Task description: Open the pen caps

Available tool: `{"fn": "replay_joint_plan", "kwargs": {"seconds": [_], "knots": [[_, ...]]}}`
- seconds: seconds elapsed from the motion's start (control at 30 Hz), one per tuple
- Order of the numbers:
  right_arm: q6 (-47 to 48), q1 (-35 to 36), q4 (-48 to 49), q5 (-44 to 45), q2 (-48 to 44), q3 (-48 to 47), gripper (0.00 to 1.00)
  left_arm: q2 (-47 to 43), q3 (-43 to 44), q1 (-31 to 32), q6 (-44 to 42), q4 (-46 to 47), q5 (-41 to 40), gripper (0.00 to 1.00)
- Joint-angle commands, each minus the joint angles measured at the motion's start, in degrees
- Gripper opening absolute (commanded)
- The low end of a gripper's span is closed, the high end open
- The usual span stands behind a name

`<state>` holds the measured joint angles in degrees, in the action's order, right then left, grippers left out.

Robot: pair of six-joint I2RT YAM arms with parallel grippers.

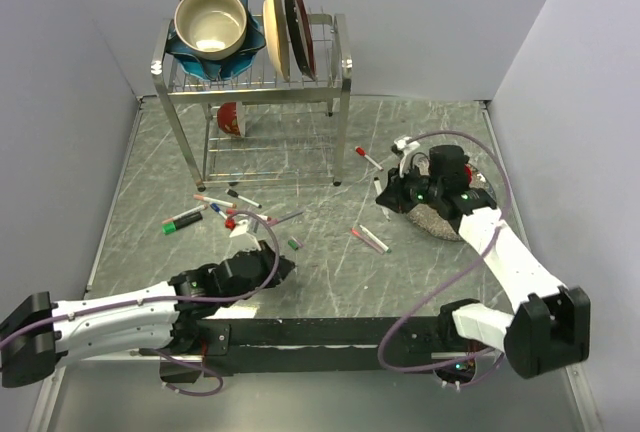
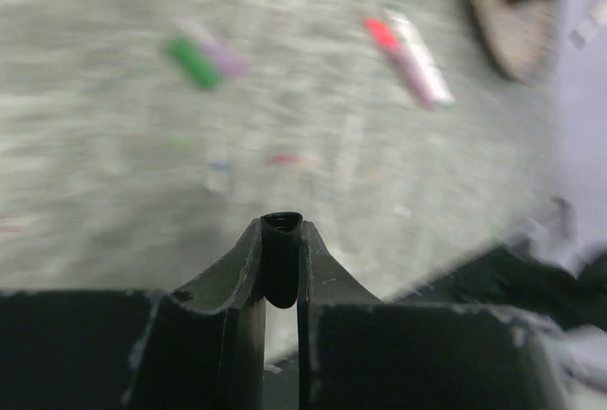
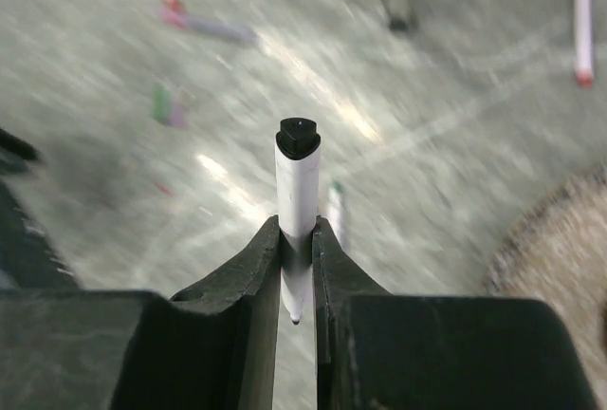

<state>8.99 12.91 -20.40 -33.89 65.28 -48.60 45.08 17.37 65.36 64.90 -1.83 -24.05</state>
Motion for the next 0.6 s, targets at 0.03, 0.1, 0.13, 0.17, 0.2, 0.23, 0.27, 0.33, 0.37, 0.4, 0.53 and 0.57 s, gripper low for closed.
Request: {"fn": "replay_joint_plan", "kwargs": {"seconds": [0.03, 0.1, 0.13, 0.17, 0.2, 0.23, 0.27, 0.33, 0.37, 0.4, 0.53, 0.57], "knots": [[10.4, 1.2, -7.8, 10.0, 7.6, -2.4, 0.05, 3.2, -0.1, -4.9, 4.3, -4.5, -3.8, 0.01], [11.2, 1.4, -8.4, 12.2, 10.1, -3.1, 0.05, 5.7, -0.1, -7.0, 2.8, -2.4, -2.5, 0.01], [11.6, 1.6, -8.3, 13.1, 10.7, -3.1, 0.05, 6.5, -0.1, -7.6, 2.2, -1.8, -1.7, 0.01], [11.8, 1.8, -8.2, 13.8, 11.4, -2.8, 0.05, 8.0, -0.1, -8.1, 1.8, -1.3, -1.5, 0.01], [12.5, 1.8, -8.2, 15.1, 12.0, -2.7, 0.06, 8.6, 0.0, -9.1, 1.5, -1.1, -1.2, 0.01], [13.1, 1.9, -8.5, 15.3, 13.2, -2.8, 0.08, 9.3, 0.3, -9.5, 1.3, -1.2, -1.1, 0.01], [13.5, 1.9, -8.8, 15.8, 14.0, -2.9, 0.09, 10.6, 0.6, -10.0, 0.9, -1.1, -0.7, 0.01], [14.5, 1.9, -10.0, 16.5, 16.6, -3.5, 0.11, 11.9, 0.9, -10.9, -0.1, -0.5, -0.2, 0.01], [14.8, 1.9, -10.4, 16.5, 17.4, -3.7, 0.11, 12.9, 1.0, -11.2, -0.5, -0.1, 0.4, 0.01], [15.2, 1.9, -11.2, 16.5, 18.3, -4.0, 0.11, 13.4, 1.1, -11.9, -0.8, 0.3, 0.6, 0.01], [15.7, 2.6, -11.9, 16.1, 21.0, -4.6, 0.12, 15.6, 0.9, -13.3, -2.5, 3.3, 2.7, 0.03], [15.8, 2.6, -12.1, 16.0, 21.3, -4.6, 0.13, 16.5, 1.0, -13.6, -2.7, 4.1, 2.9, 0.03]]}}
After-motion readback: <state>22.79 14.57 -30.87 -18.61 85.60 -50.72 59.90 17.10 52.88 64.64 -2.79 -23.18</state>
